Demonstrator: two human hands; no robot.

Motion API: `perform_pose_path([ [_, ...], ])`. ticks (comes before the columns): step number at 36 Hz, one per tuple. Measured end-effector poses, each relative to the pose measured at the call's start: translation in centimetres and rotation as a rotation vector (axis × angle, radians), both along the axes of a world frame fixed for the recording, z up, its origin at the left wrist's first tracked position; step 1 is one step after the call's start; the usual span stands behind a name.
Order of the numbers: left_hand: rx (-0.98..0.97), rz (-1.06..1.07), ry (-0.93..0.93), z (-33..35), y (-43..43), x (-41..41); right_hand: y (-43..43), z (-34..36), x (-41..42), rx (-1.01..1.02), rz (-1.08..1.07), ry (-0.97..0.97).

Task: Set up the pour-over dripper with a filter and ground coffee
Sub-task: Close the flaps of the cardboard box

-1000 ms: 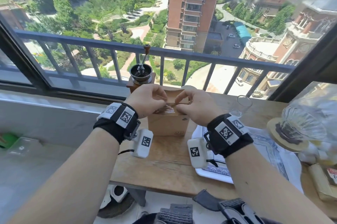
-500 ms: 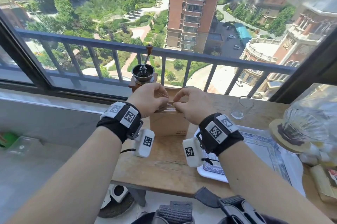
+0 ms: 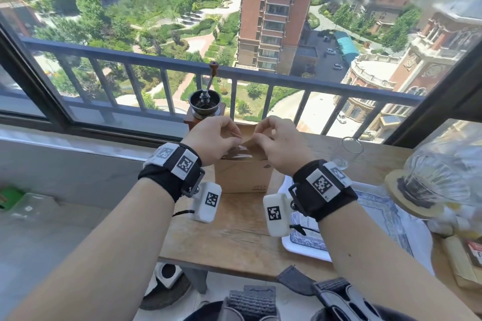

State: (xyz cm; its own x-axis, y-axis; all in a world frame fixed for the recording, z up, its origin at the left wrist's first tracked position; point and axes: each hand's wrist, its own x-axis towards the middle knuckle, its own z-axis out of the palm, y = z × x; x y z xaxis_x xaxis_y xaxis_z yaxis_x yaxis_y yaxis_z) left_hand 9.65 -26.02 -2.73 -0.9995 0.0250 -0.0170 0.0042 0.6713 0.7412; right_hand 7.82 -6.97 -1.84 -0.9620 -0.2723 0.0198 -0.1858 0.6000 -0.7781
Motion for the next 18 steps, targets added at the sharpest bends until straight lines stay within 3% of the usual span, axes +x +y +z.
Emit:
perform_pose_path([
  [7,-0.011,0.025,0.009,0.6,-1.3,0.2,-0.1,0.6,-0.6,0.057,0.140,-0.068],
  [15,-0.018,0.040,0.005,0.3,-2.1,0.5,-0.9,1.1,-1.1,0.035,0.064,0.162],
  [18,-0.014,0.040,-0.003,0.4,-2.1,0.5,-0.5,1.6,-1.2,-0.025,0.067,0.156],
])
